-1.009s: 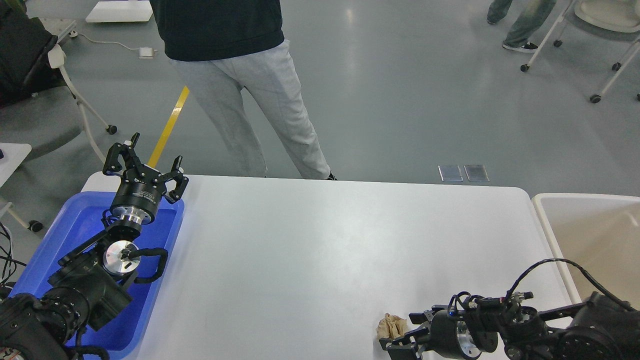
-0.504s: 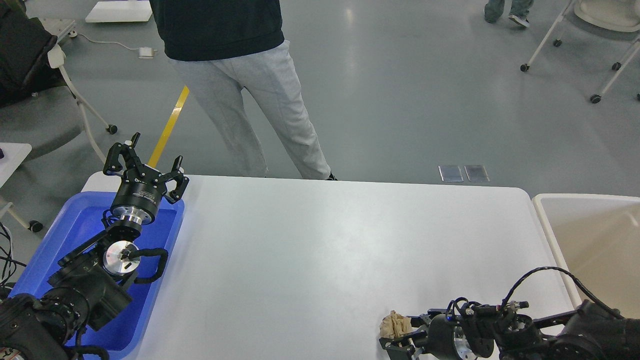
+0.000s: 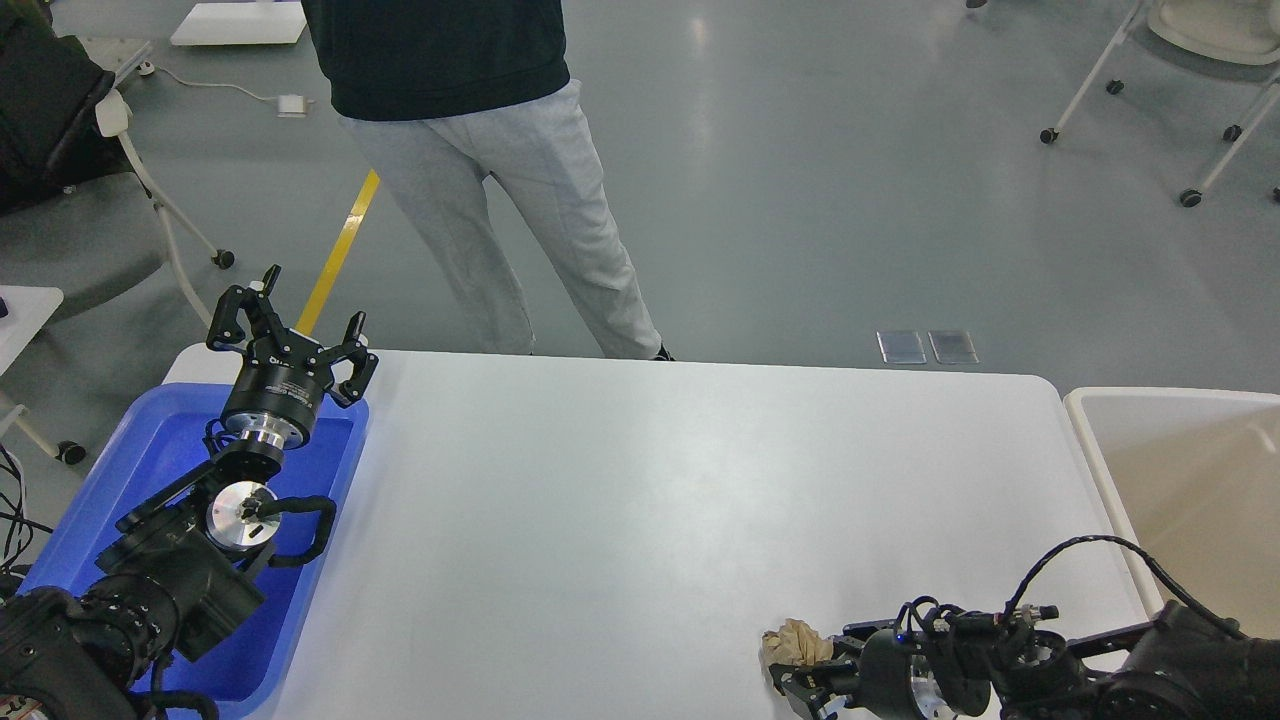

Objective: Tidy desktop
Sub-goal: 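Lift the object with the right gripper and carry it toward the white bin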

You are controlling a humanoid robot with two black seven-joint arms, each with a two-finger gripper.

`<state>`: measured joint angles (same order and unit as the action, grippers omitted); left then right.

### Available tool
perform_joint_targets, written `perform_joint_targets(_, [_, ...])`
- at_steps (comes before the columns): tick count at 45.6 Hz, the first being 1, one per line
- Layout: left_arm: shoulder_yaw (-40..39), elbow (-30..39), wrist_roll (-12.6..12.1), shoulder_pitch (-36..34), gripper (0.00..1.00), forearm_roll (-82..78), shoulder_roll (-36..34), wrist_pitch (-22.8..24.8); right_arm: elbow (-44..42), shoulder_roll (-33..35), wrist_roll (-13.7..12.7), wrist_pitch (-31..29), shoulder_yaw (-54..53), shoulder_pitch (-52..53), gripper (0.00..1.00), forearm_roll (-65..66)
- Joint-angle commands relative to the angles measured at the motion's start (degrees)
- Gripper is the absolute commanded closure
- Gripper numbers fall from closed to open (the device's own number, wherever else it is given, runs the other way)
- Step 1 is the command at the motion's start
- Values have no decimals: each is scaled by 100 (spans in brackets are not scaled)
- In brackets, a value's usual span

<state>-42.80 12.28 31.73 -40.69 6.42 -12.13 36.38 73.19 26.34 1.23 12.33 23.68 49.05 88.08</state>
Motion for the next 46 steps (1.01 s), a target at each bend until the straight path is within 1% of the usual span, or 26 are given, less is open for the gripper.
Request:
perform_joint_targets(1, [0,2,0,0,0,0,0,0,81,170,9,6,-39,122,100,-37])
perform_joint_targets(8, [9,2,0,-9,0,0,0,9,423,618,-17,-81,-48,649,100,-142])
perform_joint_targets(15, [9,2,0,-9,0,0,0,18,863,1294,9,-503,-65,1361,100,-555])
perform_joint_targets(23, [9,2,0,0,0,0,0,9,1170,1874,26,-942,-74,2152,100,-1109])
perform_joint_targets(28, [9,2,0,0,0,0,-9,9,1329,2208,26,-1162,-74,2644,100,-1258])
perform_joint_targets(36, [9,-7,0,0,0,0,-9,9,1645,2868,132,-1725,-91,3303,100,-1382])
perform_joint_targets(46, [9,2,0,0,0,0,-9,9,1751,3369,150,-2313,-162,3998,100,-1399])
